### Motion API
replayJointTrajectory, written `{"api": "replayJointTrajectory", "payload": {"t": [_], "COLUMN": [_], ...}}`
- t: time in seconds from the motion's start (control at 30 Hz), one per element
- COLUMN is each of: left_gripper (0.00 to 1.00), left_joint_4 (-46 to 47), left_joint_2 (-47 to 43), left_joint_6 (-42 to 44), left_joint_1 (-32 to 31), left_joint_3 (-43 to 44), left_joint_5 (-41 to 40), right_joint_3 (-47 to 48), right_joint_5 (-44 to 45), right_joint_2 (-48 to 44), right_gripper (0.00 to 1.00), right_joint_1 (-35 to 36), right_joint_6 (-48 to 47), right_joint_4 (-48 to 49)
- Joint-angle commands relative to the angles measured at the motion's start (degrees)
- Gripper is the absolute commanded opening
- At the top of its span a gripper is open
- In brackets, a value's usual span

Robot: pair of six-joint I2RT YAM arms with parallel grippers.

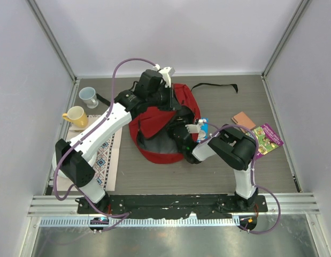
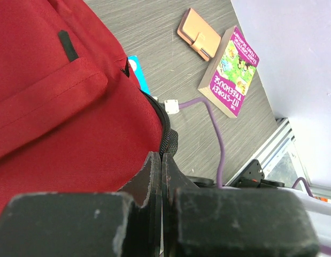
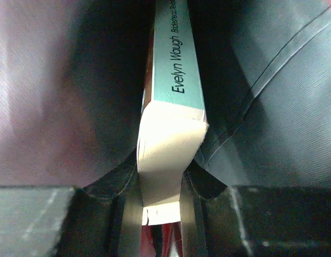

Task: Pack the student bag
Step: Place the book in the student bag.

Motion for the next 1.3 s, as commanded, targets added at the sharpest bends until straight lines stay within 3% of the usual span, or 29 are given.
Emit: {"api": "replayJointTrajectory", "payload": {"t": [0.0,0.13,0.17,0.23,0.33,0.4,0.5,0.67,0.8,0.9,0.97,1.03,1.07,1.27], "left_gripper": [0.00,0.00,0.00,0.00,0.00,0.00,0.00,0.00,0.00,0.00,0.00,0.00,0.00,0.00], "left_joint_4": [2.4,2.9,3.0,3.1,3.5,3.6,3.5,3.6,3.9,4.1,4.3,4.7,4.9,5.7], "left_joint_2": [-3.1,-2.7,-2.6,-2.2,-2.1,-2.0,-2.0,-2.6,-3.5,-4.0,-4.3,-4.6,-4.7,-5.2], "left_joint_6": [-1.3,-1.3,-1.3,-1.3,-1.4,-1.2,-1.0,-0.8,-0.7,-0.7,-1.0,-1.3,-1.6,-2.9], "left_joint_1": [0.3,0.4,0.4,0.5,0.5,0.5,0.8,1.4,2.3,2.7,2.9,2.9,2.9,2.9], "left_joint_3": [1.2,1.2,1.3,1.4,1.3,1.2,0.9,-0.9,-2.1,-2.9,-3.4,-3.9,-3.9,-4.2], "left_joint_5": [2.6,2.9,3.0,3.4,3.6,3.9,3.9,3.5,3.2,3.2,3.2,3.5,3.6,5.4], "right_joint_3": [6.0,6.6,6.3,5.2,2.7,0.9,-0.9,-4.5,-4.9,-4.9,-4.7,-3.9,-2.5,4.5], "right_joint_5": [8.0,5.2,3.9,-0.2,-4.7,-6.3,-8.8,-11.2,-12.4,-13.1,-12.7,-11.5,-11.3,-1.0], "right_joint_2": [0.7,0.6,0.8,1.1,1.1,1.0,-0.4,-7.5,-13.1,-13.9,-12.9,-11.5,-10.6,-2.8], "right_gripper": [0.05,0.08,0.19,0.28,0.52,0.59,0.77,0.80,0.81,0.72,0.44,0.08,0.01,0.01], "right_joint_1": [2.7,2.9,2.9,2.9,2.9,2.8,2.8,2.8,2.8,2.8,2.7,2.7,2.4,2.2], "right_joint_6": [1.9,4.2,4.1,4.3,5.4,4.9,4.0,0.9,-0.5,-1.6,-1.2,-0.1,0.1,1.8], "right_joint_4": [4.9,-1.1,-1.4,-2.2,-1.2,0.4,0.1,-4.0,-14.3,-15.3,-13.7,-12.6,-10.7,-2.7]}}
